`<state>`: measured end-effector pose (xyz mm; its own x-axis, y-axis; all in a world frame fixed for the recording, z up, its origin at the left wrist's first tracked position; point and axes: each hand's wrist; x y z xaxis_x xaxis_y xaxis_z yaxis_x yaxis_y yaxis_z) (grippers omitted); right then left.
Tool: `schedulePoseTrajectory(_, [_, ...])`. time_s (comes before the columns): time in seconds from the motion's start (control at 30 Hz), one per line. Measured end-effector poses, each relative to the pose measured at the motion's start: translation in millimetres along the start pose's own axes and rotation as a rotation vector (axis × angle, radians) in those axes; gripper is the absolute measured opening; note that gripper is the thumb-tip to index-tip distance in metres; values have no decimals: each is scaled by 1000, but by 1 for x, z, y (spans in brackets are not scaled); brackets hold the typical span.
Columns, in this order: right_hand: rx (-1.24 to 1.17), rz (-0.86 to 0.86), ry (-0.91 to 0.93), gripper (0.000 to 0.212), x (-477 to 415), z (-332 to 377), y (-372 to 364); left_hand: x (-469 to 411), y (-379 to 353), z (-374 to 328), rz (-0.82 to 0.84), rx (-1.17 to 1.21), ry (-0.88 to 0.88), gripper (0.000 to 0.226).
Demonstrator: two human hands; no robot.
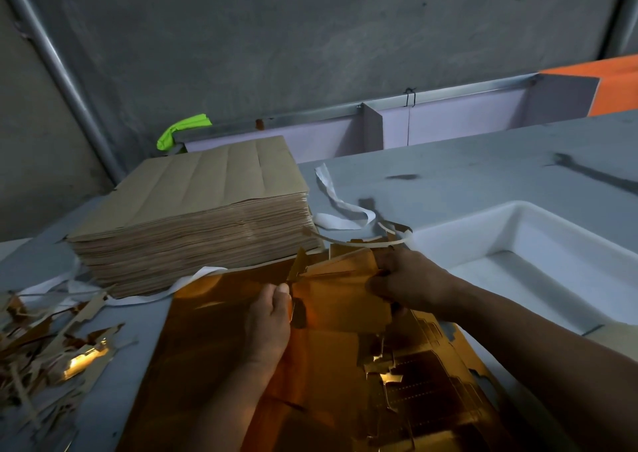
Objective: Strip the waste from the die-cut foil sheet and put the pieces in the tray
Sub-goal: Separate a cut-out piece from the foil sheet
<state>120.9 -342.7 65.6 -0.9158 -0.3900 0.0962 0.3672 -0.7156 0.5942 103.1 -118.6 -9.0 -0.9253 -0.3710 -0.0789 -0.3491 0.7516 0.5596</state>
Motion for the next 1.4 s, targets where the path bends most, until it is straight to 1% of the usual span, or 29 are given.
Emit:
schedulePoseTrajectory(0.1, [-7, -1, -8, 10, 0, 1, 0, 1, 1, 0, 16, 17, -9, 34])
schedulePoseTrajectory(0.23, [-19, 17, -29, 16, -1, 2, 0, 4, 3, -1, 60, 97, -16, 35])
schedulePoseTrajectory(0.33, [-5, 28, -34, 14, -2, 1, 0, 5, 4, -2, 66, 110, -20, 34])
schedulePoseTrajectory(0.63, [28, 125, -28, 3, 3, 2, -1, 6, 3, -2, 57, 113, -12, 23])
schedulePoseTrajectory(0.9, [30, 115, -37, 10, 3, 4, -1, 5, 0, 0, 36, 89, 18, 16])
schedulePoseTrajectory(1.1, [31, 107, -37, 7, 2, 4, -1, 3, -2, 2, 37, 41, 24, 17])
schedulePoseTrajectory(1.23, [35, 100, -45, 3, 2, 3, 0, 2, -2, 2, 19, 57, 28, 17])
schedulePoseTrajectory(1.4, [50, 75, -50, 12, 2, 3, 1, 2, -1, 1, -31, 76, 34, 15])
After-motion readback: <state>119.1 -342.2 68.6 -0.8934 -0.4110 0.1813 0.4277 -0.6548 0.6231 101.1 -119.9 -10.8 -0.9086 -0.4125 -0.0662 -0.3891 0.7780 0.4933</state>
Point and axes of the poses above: each hand's wrist, its own x-axis away from the middle knuckle, its own y-axis out of the back of the hand, z = x × y, and after that the axes turned 3 degrees about y, right-handed
